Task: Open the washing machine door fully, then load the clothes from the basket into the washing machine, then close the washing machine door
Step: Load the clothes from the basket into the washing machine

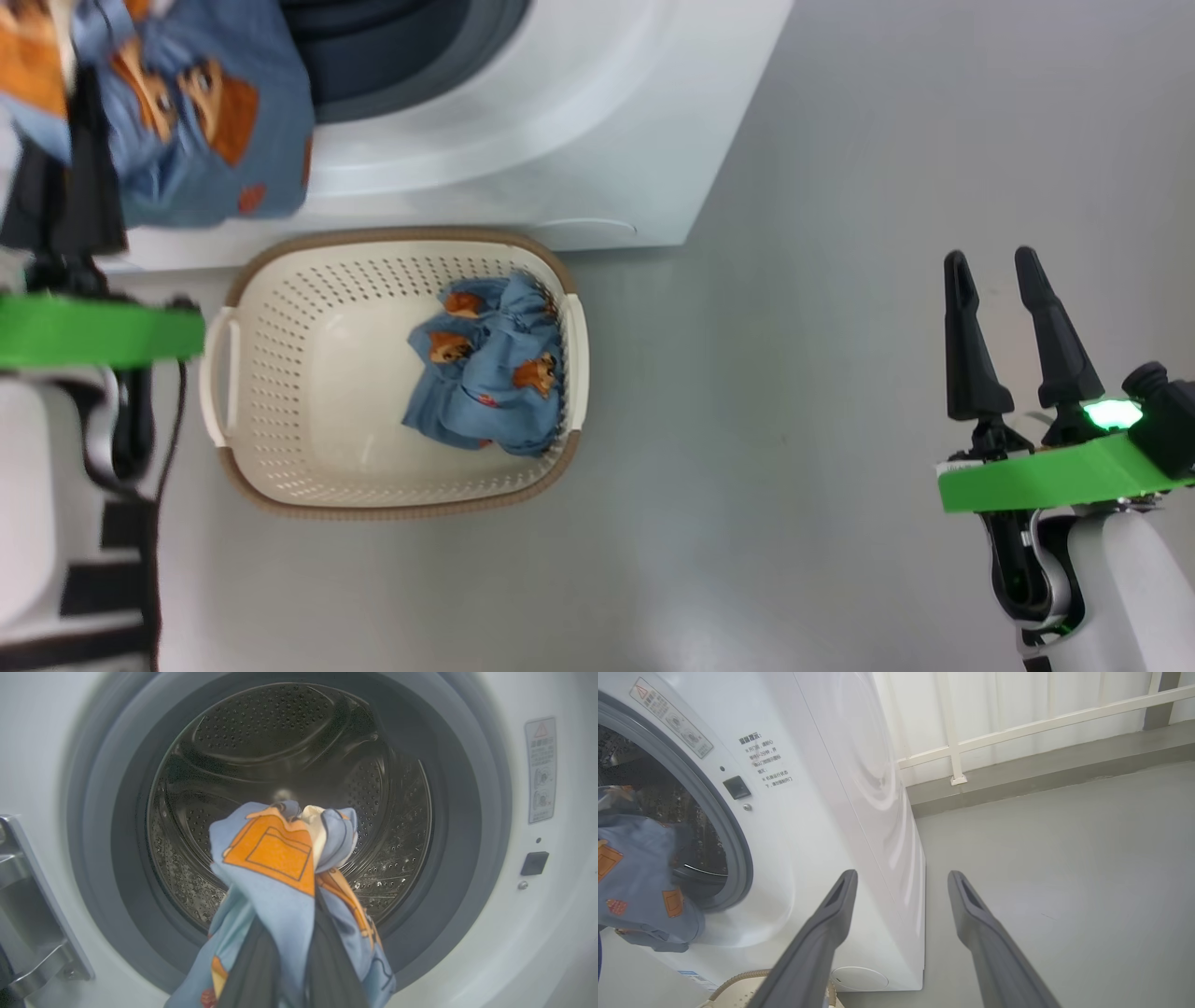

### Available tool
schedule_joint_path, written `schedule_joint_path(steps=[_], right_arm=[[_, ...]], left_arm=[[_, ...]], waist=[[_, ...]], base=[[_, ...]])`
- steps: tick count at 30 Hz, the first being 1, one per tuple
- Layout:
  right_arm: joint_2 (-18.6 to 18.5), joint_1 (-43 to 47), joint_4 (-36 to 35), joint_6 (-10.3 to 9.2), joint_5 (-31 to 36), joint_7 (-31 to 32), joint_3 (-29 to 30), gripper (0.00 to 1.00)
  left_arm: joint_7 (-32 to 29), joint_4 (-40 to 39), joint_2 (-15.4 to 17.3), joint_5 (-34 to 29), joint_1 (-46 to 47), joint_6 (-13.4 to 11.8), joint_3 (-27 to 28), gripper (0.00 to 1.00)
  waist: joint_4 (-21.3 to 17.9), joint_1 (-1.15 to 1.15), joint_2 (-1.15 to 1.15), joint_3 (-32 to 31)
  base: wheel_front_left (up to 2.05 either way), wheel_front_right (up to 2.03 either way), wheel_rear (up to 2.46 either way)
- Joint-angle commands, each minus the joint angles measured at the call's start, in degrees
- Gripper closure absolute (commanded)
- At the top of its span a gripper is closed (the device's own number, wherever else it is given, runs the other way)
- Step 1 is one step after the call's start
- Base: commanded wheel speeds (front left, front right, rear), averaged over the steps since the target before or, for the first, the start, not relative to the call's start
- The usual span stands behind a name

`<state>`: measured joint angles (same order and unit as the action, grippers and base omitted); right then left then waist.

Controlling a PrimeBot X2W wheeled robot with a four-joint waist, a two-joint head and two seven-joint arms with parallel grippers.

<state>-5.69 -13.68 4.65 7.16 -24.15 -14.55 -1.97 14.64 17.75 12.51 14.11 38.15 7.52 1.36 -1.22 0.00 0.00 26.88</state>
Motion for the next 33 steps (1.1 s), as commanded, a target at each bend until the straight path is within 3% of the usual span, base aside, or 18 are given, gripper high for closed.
schedule_joint_path(steps=[1,21,26,33], right_arm=[[0.00,-0.85,-1.54,0.33,0.75,-0.45,-1.34,0.00],[2.45,-4.28,-1.25,0.33,0.31,-0.45,-3.86,0.00],[2.66,-4.78,-1.45,0.33,0.14,-0.45,-4.42,0.00],[2.78,-5.19,-1.59,0.33,-0.07,-0.45,-4.65,0.00]], left_arm=[[0.36,-0.31,2.71,-0.07,2.17,-0.04,1.25,1.00],[0.36,32.23,8.26,2.07,31.75,-0.04,-5.34,1.00],[0.36,31.09,9.75,2.29,36.41,-0.03,-4.42,1.00],[0.36,22.83,9.80,0.48,38.45,-0.03,-0.74,1.00]], waist=[[-1.49,0.00,0.00,1.97],[-7.41,0.00,0.00,7.81],[-8.86,0.00,0.00,9.00],[-9.83,0.00,0.00,10.17]], base=[[0.00,0.00,0.00],[0.00,0.00,0.00],[0.00,0.00,0.00],[0.00,0.00,0.00]])
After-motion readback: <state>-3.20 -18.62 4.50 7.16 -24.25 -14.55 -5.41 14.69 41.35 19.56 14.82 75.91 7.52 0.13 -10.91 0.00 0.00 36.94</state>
